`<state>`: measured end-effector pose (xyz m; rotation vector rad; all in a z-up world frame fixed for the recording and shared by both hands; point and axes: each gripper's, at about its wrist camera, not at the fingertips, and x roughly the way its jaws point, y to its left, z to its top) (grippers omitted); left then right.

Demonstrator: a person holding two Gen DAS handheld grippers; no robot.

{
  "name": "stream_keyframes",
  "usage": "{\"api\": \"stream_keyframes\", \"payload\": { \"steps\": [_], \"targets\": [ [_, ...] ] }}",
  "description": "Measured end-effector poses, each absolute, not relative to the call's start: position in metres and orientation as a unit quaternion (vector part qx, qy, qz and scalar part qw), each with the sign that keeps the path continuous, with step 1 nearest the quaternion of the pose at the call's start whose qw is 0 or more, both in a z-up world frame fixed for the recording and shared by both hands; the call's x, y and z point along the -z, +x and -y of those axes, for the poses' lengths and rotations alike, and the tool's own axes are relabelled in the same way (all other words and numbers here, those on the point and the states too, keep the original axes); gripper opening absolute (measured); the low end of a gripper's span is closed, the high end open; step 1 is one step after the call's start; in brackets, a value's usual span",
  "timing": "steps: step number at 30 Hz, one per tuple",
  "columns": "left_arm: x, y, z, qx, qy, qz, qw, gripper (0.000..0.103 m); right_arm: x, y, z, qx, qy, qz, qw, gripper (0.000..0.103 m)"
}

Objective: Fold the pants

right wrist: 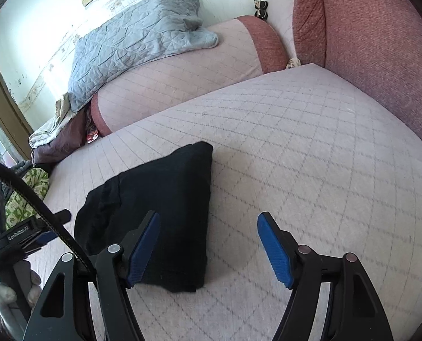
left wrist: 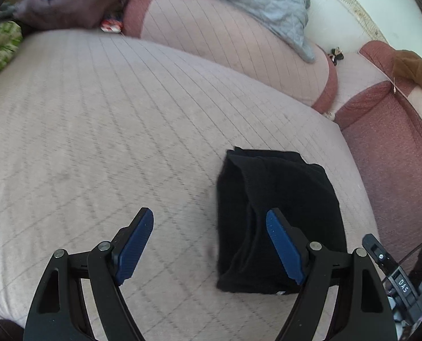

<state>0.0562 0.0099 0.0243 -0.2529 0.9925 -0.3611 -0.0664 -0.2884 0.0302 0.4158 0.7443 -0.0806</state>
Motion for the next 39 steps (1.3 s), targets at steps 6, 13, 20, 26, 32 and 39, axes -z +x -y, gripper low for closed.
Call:
{"api": "stream_keyframes", "payload": {
  "steps": [6,13,20,26,32,39],
  "targets": [
    [-0.005,0.077,0.007,0.18,-0.113,-0.501,0.839,0.081,-0.014,-0.037,0.303,0.025,0.246,-0.396,0.884,0.078],
    [0.016,0.092,0.007,0.228,-0.16,-0.51,0.814,0.088,0.013,0.005,0.311,-0.007,0.297,-0.433,0.851,0.078],
    [0.022,0.096,0.043,0.305,-0.132,-0.507,0.795,0.095,0.028,0.036,0.301,-0.038,0.328,-0.432,0.839,0.083],
    [0.016,0.098,0.033,0.316,-0.161,-0.513,0.782,0.053,0.018,0.045,0.278,-0.072,0.31,-0.453,0.832,0.041],
    [-0.007,0.111,0.002,0.321,-0.222,-0.486,0.782,0.042,-0.023,0.055,0.257,-0.091,0.28,-0.446,0.845,0.031],
    [-0.012,0.133,-0.022,0.294,-0.242,-0.469,0.797,0.042,-0.041,0.088,0.217,-0.098,0.242,-0.443,0.857,0.03]
  ]
}}
